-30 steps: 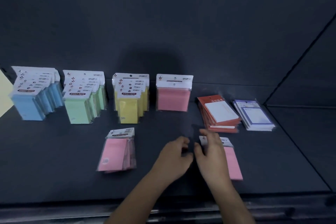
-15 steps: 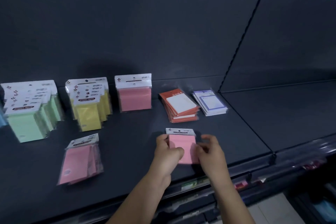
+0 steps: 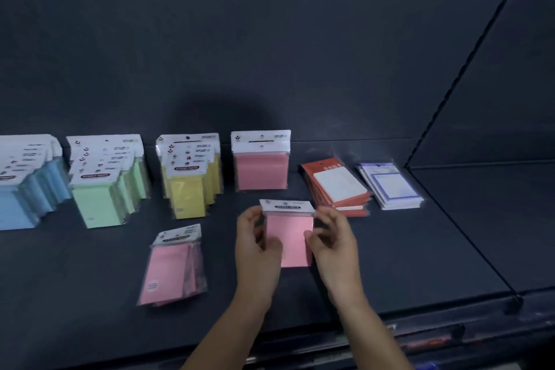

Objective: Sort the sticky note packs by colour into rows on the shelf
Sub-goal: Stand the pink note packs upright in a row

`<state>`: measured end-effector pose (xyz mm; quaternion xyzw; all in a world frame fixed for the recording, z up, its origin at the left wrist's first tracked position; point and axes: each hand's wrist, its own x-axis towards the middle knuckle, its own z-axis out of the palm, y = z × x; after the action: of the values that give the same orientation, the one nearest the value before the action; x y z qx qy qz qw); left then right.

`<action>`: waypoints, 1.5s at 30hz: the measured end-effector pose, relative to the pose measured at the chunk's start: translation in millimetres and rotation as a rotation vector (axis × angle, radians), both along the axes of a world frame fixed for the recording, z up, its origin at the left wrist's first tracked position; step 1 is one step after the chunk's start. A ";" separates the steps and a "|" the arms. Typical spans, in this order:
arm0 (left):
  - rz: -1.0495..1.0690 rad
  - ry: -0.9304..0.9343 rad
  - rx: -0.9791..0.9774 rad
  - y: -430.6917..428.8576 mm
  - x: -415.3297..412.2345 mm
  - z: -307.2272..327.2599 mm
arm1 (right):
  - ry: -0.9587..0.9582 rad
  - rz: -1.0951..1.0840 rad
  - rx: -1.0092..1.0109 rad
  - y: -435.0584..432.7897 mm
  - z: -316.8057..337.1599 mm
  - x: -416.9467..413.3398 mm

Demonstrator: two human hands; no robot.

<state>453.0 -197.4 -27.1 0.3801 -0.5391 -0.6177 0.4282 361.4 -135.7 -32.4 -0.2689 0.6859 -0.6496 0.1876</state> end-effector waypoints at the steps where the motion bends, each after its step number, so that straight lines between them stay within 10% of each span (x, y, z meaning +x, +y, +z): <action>1: 0.006 -0.001 -0.037 -9.0 1.7 -0.6 | 0.047 0.029 -0.005 -10.7 0.1 -0.2; 16: 0.035 -0.313 -0.564 -97.4 -29.8 -25.7 | 0.404 -0.029 -0.072 -102.8 -15.4 -18.7; 45: 0.131 -0.456 -0.324 -106.9 -50.9 -34.7 | 0.278 0.126 0.259 -125.9 -22.1 -35.9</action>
<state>402.1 -304.3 -61.8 0.4698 -0.6874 -0.3932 0.3900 325.5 -261.6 -54.5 -0.3718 0.7649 -0.4997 0.1643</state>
